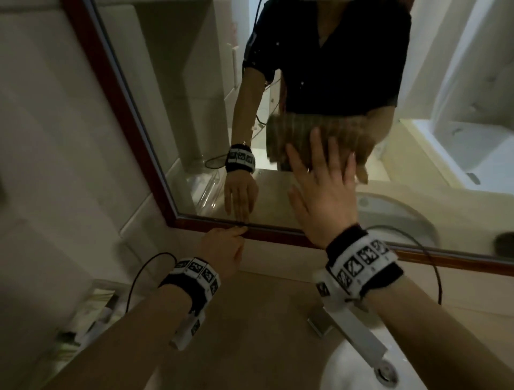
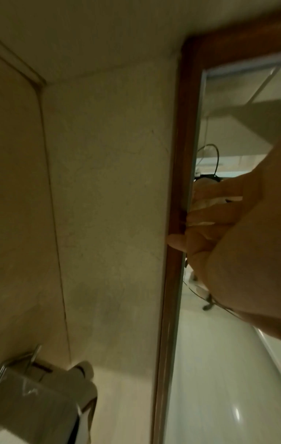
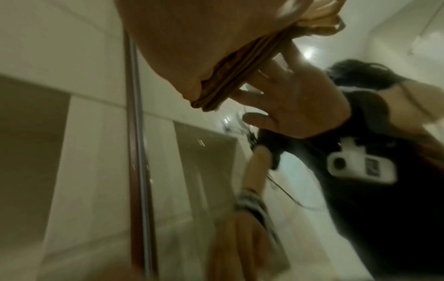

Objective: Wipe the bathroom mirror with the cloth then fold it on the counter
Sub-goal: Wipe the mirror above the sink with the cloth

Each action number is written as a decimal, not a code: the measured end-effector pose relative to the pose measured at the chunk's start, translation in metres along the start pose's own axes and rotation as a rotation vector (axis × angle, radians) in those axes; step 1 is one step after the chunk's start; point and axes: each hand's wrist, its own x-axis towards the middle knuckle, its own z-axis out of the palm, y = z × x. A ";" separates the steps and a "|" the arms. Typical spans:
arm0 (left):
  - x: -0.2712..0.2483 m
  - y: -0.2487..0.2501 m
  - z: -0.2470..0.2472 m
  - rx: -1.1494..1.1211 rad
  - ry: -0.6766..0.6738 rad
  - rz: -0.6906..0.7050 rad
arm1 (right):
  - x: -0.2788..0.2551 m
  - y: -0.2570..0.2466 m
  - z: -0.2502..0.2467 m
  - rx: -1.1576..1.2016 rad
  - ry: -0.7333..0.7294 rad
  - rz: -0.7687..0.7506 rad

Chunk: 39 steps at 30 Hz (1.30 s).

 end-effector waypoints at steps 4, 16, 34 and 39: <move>-0.009 -0.010 -0.004 0.022 0.009 0.033 | 0.044 -0.032 -0.016 -0.001 0.219 0.090; -0.036 -0.015 -0.008 -0.242 0.324 0.181 | -0.089 -0.082 0.125 0.130 -0.387 -0.039; 0.053 0.073 0.025 -0.652 0.666 -0.641 | -0.061 -0.009 0.092 1.195 -0.467 1.444; 0.050 0.051 0.012 -0.758 0.681 -0.722 | -0.058 0.002 0.085 1.295 -0.568 1.515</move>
